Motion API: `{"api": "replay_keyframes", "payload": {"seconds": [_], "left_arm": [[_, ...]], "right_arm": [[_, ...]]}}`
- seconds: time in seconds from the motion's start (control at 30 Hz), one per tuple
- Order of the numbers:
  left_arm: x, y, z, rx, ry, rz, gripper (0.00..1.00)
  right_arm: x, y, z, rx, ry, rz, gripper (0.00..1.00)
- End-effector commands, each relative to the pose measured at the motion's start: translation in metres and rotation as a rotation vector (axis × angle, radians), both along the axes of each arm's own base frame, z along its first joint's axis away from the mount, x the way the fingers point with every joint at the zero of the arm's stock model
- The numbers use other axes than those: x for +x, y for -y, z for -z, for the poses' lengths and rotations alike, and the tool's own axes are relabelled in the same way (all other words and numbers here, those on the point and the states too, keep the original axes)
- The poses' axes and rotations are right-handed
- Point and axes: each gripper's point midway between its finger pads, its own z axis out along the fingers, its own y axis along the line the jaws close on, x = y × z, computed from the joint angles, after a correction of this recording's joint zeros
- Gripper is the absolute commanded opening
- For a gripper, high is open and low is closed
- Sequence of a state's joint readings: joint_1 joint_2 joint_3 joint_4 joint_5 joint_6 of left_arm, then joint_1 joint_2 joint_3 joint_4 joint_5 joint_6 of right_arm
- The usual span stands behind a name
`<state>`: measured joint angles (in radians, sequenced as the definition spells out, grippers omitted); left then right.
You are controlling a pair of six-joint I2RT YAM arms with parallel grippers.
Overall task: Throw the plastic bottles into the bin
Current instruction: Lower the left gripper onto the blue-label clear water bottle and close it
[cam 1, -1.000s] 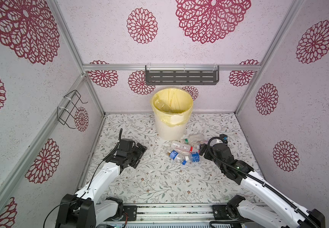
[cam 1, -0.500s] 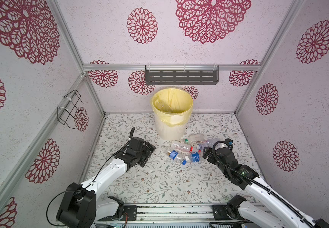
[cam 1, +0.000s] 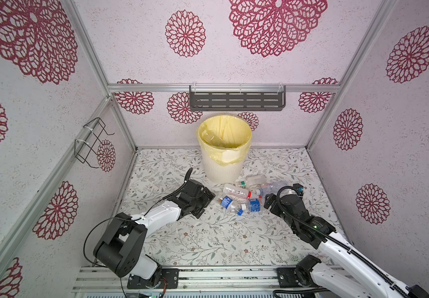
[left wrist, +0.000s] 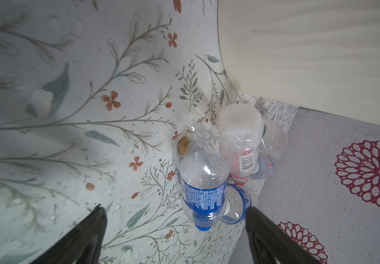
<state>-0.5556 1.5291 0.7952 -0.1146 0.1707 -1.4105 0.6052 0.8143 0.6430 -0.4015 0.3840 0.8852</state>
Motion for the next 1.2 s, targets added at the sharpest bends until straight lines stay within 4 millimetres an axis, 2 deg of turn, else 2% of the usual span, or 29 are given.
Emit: {"api": "replay_keyframes", "payload": {"seconds": [0.0,0.2,0.3,0.4,0.67,1.17], "left_arm": [[0.011,0.023,-0.008,-0.049,0.046,0.034,0.97],[0.014,0.055,-0.002,-0.053,0.046,0.108,0.98],[0.014,0.066,0.005,-0.054,0.037,0.131,1.0],[0.013,0.073,0.011,-0.047,0.026,0.141,0.98],[0.011,0.078,0.028,-0.015,-0.005,0.145,0.97],[0.016,0.076,0.045,0.016,-0.011,0.133,0.86]], "right_arm": [[0.001,-0.001,-0.003,0.031,0.011,0.011,0.99],[0.001,-0.002,0.001,0.036,0.0,0.011,0.99],[0.001,-0.002,0.001,0.032,-0.003,0.012,0.99],[0.002,-0.002,0.001,0.031,-0.003,0.011,0.99],[0.001,-0.002,0.004,0.024,-0.016,0.01,0.99],[0.002,-0.001,0.001,0.023,-0.015,0.019,0.99]]}}
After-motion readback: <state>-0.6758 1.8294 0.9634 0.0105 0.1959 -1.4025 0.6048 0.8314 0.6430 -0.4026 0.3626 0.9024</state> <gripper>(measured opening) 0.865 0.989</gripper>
